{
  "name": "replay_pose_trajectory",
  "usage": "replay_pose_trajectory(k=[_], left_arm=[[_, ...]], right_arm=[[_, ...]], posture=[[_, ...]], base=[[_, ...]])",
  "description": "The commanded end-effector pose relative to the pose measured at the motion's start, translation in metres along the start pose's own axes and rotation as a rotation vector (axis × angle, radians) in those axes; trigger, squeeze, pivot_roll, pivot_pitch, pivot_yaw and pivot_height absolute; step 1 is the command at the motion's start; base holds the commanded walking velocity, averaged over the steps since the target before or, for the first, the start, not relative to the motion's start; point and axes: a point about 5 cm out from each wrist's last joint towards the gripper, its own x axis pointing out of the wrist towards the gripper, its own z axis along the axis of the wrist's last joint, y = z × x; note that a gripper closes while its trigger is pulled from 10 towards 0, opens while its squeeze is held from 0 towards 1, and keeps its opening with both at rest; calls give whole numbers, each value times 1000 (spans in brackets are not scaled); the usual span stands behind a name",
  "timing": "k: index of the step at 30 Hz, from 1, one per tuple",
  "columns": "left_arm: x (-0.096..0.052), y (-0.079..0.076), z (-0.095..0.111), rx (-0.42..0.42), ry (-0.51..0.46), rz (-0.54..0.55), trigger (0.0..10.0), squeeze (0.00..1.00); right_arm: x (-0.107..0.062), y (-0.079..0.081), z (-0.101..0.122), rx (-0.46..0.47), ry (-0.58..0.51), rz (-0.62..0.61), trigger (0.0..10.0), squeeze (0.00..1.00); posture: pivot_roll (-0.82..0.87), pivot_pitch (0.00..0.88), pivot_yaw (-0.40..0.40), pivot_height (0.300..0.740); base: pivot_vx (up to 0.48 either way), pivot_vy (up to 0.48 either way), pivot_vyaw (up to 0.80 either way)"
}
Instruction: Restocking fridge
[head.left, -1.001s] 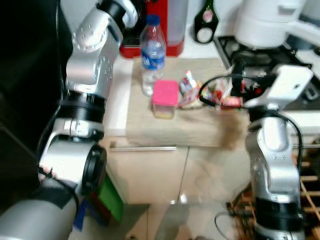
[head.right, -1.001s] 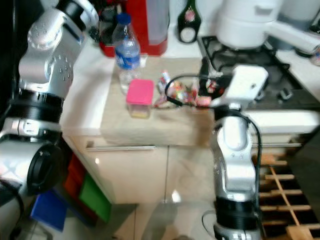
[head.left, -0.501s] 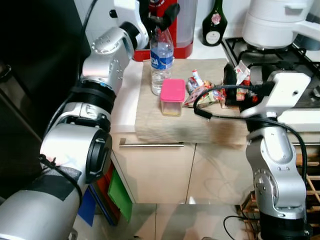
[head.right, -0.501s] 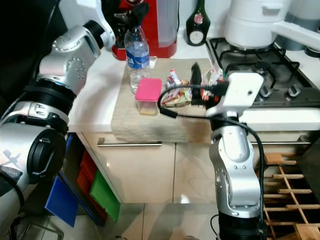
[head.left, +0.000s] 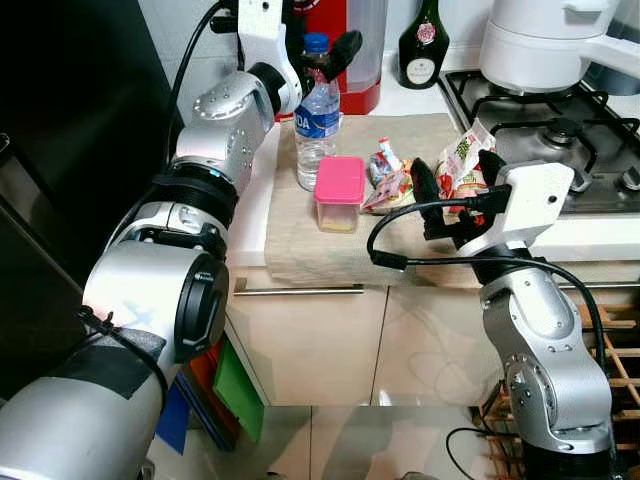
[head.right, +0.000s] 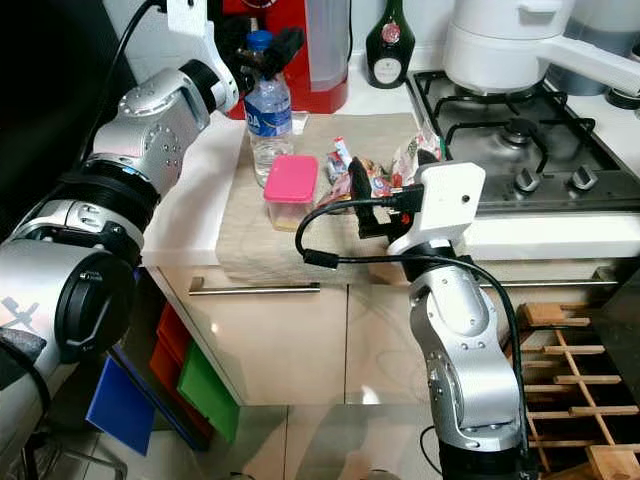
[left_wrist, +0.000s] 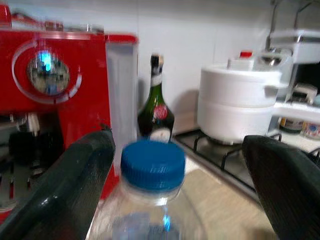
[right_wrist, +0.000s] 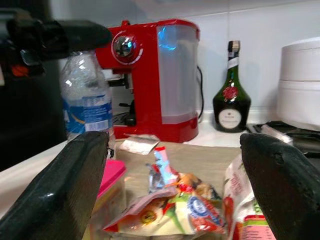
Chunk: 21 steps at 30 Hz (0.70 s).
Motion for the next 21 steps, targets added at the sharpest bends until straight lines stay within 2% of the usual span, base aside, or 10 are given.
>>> replay_pose_trajectory(k=[1,5,6,7,8,13,21], left_arm=[[0,4,-1,9,48,36,10000,0],[0,4,-1,23,39,59,10000,0],[1,2,0,26,25,49,7451,0],[2,1,1,28,16,40,7451,0],[2,-1,2,21,1,21,0,0],[4,-6,-2,43,17,-3,0,0],[2,-4,-5,38,25,1,0,0]], right_arm=[[-2,5,1,20,7,33,10000,47],[-2,3,1,27,13,33,10000,47],[-1,2,0,62,17,24,10000,47],[-1,2,0,88,20,18,10000,47],[-1,1,0,104,24,16,10000,47],[0,3,-2,105,49,59,10000,51],[2,8,-5,115,66,95,10000,51]], posture=[[-110,0,122,740],[-114,0,118,740],[-113,0,116,740],[-113,0,116,740],[-114,0,114,740],[-118,0,110,740],[-116,0,105,740]], base=[[0,0,0],[0,0,0],[0,0,0],[0,0,0],[0,0,0],[0,0,0],[0,0,0]])
